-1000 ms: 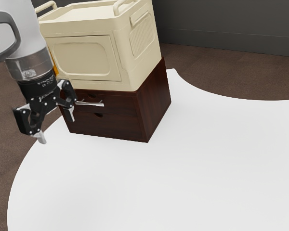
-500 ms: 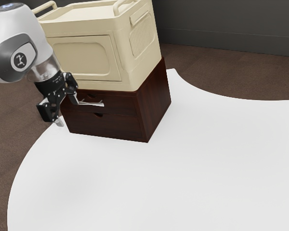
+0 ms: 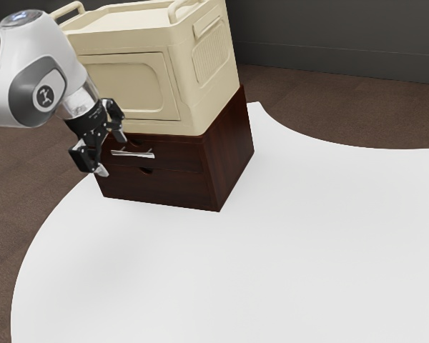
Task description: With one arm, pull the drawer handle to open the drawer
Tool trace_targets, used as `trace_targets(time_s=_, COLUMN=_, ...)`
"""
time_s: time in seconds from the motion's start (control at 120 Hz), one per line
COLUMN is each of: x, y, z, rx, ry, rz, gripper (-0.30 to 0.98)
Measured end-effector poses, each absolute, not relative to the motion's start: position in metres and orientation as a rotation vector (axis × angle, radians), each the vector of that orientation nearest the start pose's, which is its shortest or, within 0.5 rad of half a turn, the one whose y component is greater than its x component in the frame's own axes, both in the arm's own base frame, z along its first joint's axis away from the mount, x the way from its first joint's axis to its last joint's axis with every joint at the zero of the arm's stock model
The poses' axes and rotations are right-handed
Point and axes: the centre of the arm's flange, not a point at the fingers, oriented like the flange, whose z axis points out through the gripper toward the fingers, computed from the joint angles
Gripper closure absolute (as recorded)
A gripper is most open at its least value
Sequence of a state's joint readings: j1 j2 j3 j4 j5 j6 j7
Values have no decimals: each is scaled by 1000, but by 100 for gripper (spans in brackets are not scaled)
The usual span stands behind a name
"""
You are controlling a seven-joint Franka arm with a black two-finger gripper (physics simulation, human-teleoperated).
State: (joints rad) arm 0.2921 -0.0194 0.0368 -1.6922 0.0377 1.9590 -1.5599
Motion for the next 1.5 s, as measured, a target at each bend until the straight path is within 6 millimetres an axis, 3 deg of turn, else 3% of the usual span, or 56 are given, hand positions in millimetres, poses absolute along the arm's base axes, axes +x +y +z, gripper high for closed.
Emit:
trace_targets(time_s=0.392, x=567, y=217, z=592, rx=1739, ry=2421, rz=399, gripper=0)
trace_targets(time_s=0.558, x=580, y=216, z=588, rx=1756, ry=2399, rz=413, gripper=0)
trace_targets(time_s=1.1, x=589, y=226, z=567, rx=1765, ry=2381, rz=430, gripper=0)
trace_targets(time_s=1.292, x=591, y=222, z=567, rx=1765, ry=2366, rz=430, gripper=24)
trace_targets(time_s=1.5, x=587, y=223, z=556, rx=1768, ry=2376, rz=404, gripper=36)
